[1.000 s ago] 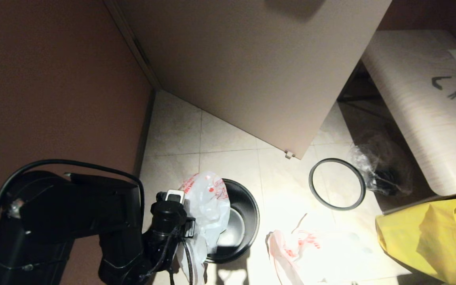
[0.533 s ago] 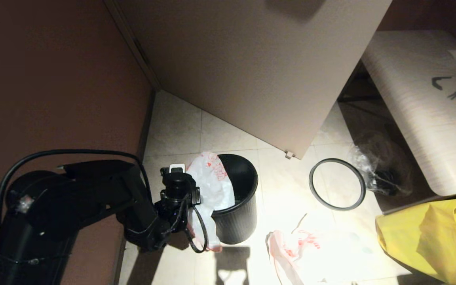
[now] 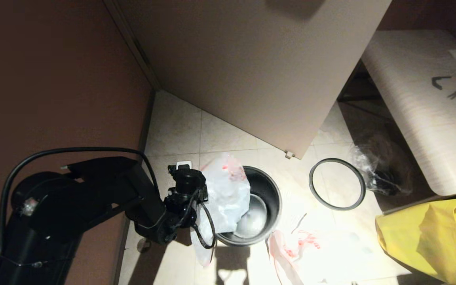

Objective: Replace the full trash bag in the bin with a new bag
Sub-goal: Put the new garbage bag on the trash can

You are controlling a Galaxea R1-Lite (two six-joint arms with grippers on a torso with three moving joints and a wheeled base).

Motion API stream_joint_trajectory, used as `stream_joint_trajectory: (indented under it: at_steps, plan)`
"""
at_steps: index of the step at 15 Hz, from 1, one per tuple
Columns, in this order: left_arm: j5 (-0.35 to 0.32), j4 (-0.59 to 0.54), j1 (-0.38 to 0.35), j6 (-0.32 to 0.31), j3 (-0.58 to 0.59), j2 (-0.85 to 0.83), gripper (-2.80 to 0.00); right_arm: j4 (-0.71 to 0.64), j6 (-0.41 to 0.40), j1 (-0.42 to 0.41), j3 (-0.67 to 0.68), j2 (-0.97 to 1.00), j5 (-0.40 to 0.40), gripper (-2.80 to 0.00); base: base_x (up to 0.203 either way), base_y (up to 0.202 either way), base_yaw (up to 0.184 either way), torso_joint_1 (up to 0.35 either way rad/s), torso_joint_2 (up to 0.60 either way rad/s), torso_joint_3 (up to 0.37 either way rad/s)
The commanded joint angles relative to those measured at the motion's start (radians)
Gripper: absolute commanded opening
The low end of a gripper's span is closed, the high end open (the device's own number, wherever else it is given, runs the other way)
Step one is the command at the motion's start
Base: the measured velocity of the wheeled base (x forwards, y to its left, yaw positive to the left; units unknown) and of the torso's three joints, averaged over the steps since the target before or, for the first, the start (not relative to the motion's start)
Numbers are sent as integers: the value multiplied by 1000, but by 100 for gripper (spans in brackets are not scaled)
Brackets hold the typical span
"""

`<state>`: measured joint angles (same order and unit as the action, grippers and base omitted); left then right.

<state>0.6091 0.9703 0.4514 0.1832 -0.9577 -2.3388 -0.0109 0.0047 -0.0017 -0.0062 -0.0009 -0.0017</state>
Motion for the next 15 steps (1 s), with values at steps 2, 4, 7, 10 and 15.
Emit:
stream_joint_trajectory:
  at_steps: [2,4,7,10,15]
  plan:
    - [9,16,17,-2,30,31,-280,0,0,0,0,1,0,-280,0,0,0,0,0,0]
    - [9,16,39,-2,56,51,-280,0,0,0,0,1,0,-280,0,0,0,0,0,0]
    - [8,17,104,-1,97,82,-280,0,0,0,0,1,0,-280,0,0,0,0,0,0]
    - [4,15,103,-1,96,62,-280,0,0,0,0,1,0,-280,0,0,0,0,0,0]
    - [-3,10,75,-2,96,59,-280,0,0,0,0,1,0,-280,0,0,0,0,0,0]
